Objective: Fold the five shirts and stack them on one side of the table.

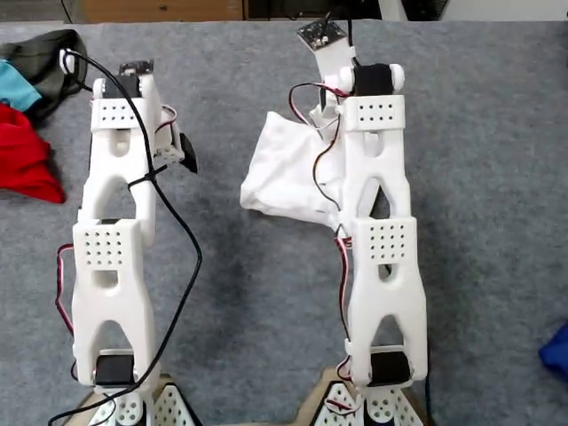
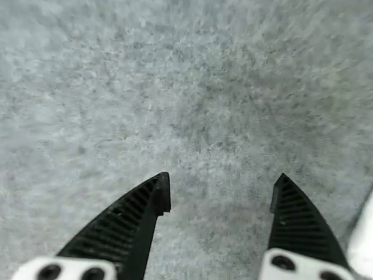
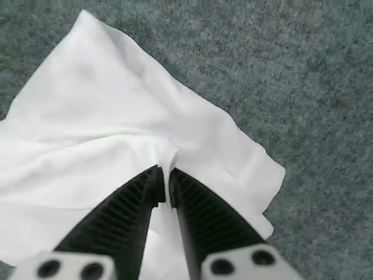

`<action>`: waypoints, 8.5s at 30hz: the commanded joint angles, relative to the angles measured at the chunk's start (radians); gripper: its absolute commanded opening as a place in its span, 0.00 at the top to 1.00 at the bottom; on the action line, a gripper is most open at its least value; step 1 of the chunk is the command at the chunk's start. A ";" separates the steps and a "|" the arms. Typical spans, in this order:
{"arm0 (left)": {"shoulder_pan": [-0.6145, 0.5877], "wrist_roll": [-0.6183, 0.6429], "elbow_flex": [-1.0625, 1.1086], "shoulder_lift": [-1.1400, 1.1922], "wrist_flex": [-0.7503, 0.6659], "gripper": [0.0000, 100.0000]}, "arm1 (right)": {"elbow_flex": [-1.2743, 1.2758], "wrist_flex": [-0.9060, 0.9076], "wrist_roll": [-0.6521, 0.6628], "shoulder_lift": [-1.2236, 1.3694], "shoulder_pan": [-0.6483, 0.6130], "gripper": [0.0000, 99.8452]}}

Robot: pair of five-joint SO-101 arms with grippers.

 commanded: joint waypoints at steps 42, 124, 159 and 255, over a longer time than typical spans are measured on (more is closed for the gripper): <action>0.040 -0.009 -0.152 0.128 -0.020 0.71 | 1.142 0.018 0.226 -0.693 0.070 0.99; 0.040 -0.011 -0.152 0.128 -0.020 0.71 | 1.153 -0.025 0.342 -0.670 0.116 0.91; 0.041 -0.035 -0.152 0.128 -0.020 0.71 | 1.144 -0.037 0.336 -0.642 0.114 0.97; 0.051 -0.038 -0.152 0.130 -0.020 0.71 | 1.578 -0.118 0.272 -0.719 -0.053 0.94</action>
